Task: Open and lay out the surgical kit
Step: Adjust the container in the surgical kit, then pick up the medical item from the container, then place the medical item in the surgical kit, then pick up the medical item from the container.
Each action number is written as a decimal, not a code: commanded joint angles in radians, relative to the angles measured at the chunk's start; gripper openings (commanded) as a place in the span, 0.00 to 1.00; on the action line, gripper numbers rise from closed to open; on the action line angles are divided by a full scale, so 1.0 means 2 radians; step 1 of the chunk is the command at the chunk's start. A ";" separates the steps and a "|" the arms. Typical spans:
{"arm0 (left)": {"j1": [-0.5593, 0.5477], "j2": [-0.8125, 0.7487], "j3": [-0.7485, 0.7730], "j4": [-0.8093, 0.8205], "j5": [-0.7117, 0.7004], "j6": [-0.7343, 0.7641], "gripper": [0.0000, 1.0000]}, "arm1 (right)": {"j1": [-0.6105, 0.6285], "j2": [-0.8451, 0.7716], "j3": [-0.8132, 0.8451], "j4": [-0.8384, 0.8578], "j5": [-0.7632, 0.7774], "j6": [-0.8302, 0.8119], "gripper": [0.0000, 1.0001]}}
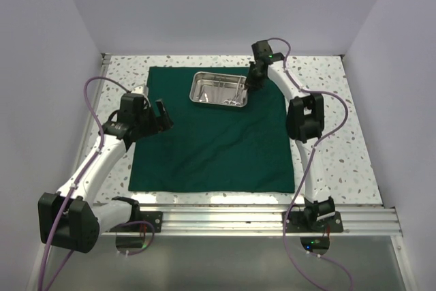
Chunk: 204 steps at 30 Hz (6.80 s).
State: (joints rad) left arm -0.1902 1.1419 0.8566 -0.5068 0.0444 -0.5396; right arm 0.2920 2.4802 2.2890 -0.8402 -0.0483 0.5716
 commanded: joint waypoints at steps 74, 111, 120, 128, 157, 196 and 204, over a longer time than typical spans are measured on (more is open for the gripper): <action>0.003 -0.102 -0.055 -0.057 -0.002 -0.017 0.93 | 0.067 0.043 0.074 0.047 0.072 0.008 0.60; 0.002 -0.106 -0.059 -0.054 0.002 -0.014 0.93 | 0.042 -0.083 0.067 0.204 0.029 -0.029 0.00; 0.002 -0.109 -0.060 -0.049 0.002 -0.012 0.94 | 0.030 -0.237 -0.092 0.176 -0.039 -0.007 0.00; 0.002 -0.076 -0.034 -0.033 -0.018 0.014 0.99 | 0.030 -0.460 -0.410 0.185 -0.130 -0.010 0.00; 0.002 -0.047 -0.038 -0.004 -0.034 0.040 0.99 | 0.030 -0.491 -0.678 0.060 -0.035 -0.116 0.53; 0.002 -0.128 -0.036 -0.045 -0.087 0.043 0.98 | 0.072 -0.024 0.075 -0.049 0.082 -0.101 0.88; 0.002 -0.137 -0.041 -0.044 -0.087 0.040 0.98 | 0.080 0.008 0.070 -0.024 0.079 -0.099 0.85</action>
State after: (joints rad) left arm -0.1902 0.8852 0.7601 -0.6014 -0.1127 -0.4530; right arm 0.4377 2.4813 2.4138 -0.9245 0.0902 0.3595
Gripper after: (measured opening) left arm 0.982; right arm 0.850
